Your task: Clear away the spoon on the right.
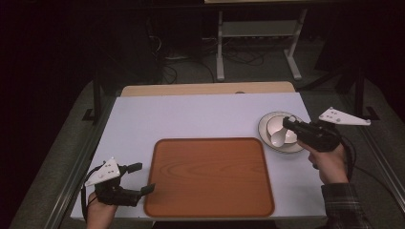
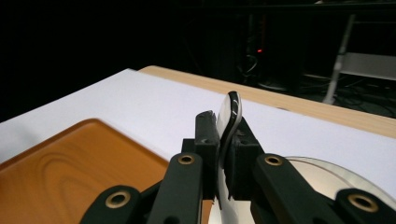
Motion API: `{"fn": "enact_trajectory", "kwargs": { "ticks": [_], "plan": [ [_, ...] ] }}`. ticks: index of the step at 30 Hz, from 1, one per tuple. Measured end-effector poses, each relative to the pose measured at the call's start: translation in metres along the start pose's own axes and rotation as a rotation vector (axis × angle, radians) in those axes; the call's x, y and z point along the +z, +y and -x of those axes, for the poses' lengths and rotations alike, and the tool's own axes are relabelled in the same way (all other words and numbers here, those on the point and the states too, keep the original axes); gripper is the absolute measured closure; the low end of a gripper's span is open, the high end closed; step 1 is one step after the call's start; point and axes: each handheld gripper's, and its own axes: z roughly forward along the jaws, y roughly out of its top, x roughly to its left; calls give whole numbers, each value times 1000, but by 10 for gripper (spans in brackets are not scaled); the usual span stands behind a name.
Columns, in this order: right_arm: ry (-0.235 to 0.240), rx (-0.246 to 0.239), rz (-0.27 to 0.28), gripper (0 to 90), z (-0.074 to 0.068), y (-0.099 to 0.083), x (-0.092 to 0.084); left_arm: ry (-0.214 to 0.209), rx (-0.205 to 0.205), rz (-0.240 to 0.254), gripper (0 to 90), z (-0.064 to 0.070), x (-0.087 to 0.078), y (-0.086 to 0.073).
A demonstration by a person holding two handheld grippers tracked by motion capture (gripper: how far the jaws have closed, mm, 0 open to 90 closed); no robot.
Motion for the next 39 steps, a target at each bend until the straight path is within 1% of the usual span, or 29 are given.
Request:
{"fn": "enact_trajectory", "kwargs": {
  "ticks": [1,2,3,4,5,9,11,12,13,14,15,17,18,19,22,25,29,34,39],
  "plan": [
    [16,-9,-12,843,-6,-1,3,2,1,0,133,0,0,0],
    [16,-9,-12,843,-6,-1,3,2,1,0,133,0,0,0],
    [30,-18,-28,843,-12,-3,6,3,0,2,133,0,-1,0],
    [30,-18,-28,843,-12,-3,6,3,0,2,133,0,-1,0],
    [49,-28,-45,843,-17,-6,9,2,0,2,132,0,-1,0],
    [83,-53,-94,843,-31,-13,15,3,0,3,133,0,-1,0],
    [96,-65,-117,843,-36,-17,18,3,1,3,133,0,-1,0],
    [96,-65,-117,843,-36,-17,18,3,1,3,133,0,-1,0],
    [109,-75,-144,843,-41,-21,21,3,1,2,133,0,-1,0],
    [109,-75,-144,843,-41,-21,21,3,1,2,133,0,-1,0],
    [119,-88,-170,843,-46,-25,23,2,1,2,133,0,-1,0],
    [125,-96,-197,843,-50,-28,26,2,1,0,133,0,-1,0],
    [125,-96,-197,843,-50,-28,26,2,1,0,133,0,-1,0],
    [124,-112,-231,843,-54,-32,28,1,1,0,133,0,-1,0],
    [125,-134,-291,843,-58,-38,34,0,1,-1,133,0,-1,0],
    [131,-148,-304,843,-61,-39,40,-1,2,-3,133,0,-1,0],
    [144,-151,-309,843,-64,-41,47,-4,4,-5,133,0,-1,0],
    [165,-175,-342,843,-70,-45,57,-4,7,-8,133,1,0,0],
    [186,-189,-378,843,-75,-50,65,-4,6,-8,133,1,0,0]
  ]
}}
